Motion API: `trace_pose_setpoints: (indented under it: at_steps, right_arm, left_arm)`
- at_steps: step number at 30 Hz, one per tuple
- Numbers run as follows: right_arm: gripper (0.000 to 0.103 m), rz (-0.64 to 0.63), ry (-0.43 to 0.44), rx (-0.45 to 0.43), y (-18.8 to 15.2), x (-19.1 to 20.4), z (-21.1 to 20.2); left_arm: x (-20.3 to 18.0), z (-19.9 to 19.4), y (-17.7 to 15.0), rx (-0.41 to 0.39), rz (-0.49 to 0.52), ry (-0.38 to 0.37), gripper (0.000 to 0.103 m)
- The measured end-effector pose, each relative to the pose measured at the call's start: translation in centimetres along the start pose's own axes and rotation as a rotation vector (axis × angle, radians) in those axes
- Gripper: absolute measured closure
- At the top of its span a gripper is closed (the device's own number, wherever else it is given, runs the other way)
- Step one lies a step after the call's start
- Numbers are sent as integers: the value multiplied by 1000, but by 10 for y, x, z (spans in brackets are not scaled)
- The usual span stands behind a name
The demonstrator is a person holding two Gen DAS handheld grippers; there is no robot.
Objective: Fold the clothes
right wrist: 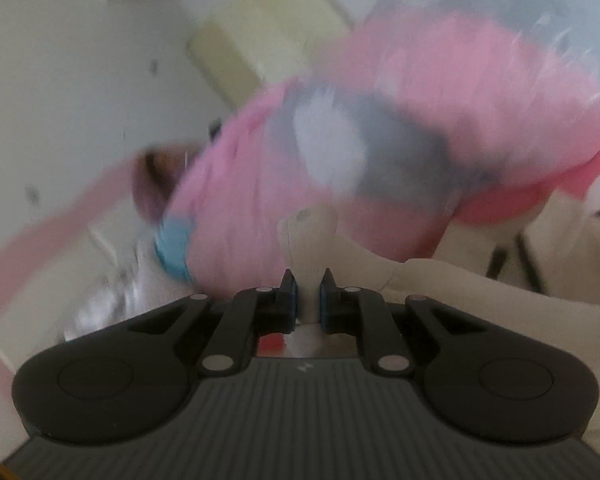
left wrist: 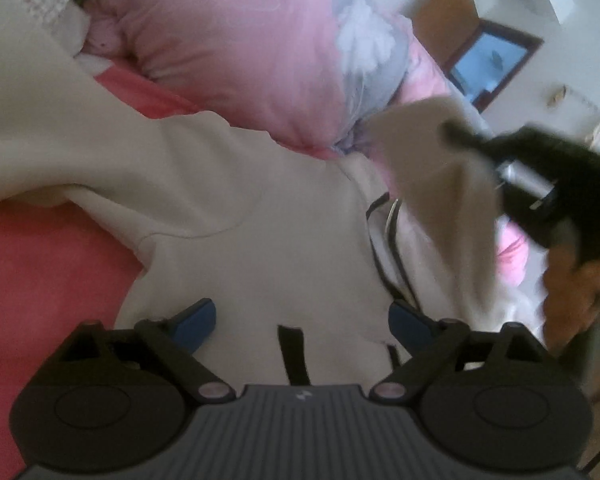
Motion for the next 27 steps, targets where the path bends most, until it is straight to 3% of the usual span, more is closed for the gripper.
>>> trace_pose_setpoints:
  at_steps: [6, 9, 11, 13, 15, 21, 27]
  right_arm:
    - [90, -203, -85, 199, -43, 27, 70]
    - [83, -183, -91, 346, -56, 23, 96]
    - [76, -116, -32, 366, -61, 22, 86]
    - [61, -26, 53, 332, -59, 16, 61]
    - [54, 71, 140, 274, -53, 7, 28]
    - [52, 283, 248, 18, -39, -49, -93]
    - [52, 525, 292, -218, -79, -135, -185]
  left_arm:
    - [0, -4, -1, -7, 19, -5, 10]
    - [3, 0, -2, -8, 22, 4, 11]
    - [3, 1, -3, -15, 31, 7, 11]
    - [2, 1, -5, -21, 42, 10, 11]
    - [1, 1, -6, -27, 54, 12, 11]
    - [-2, -1, -3, -48, 50, 34, 11]
    - [-14, 15, 13, -21, 42, 129, 21]
Point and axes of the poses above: each gripper's, at about its wrist camera, not at the fingertips, and z roughly the way its jaws point, x to its left, y to its top, the point moved 5 cm from there along z, roughly the way its jaws point, and after that the axes turned 13 degrees about x, right-handed, at the moved point
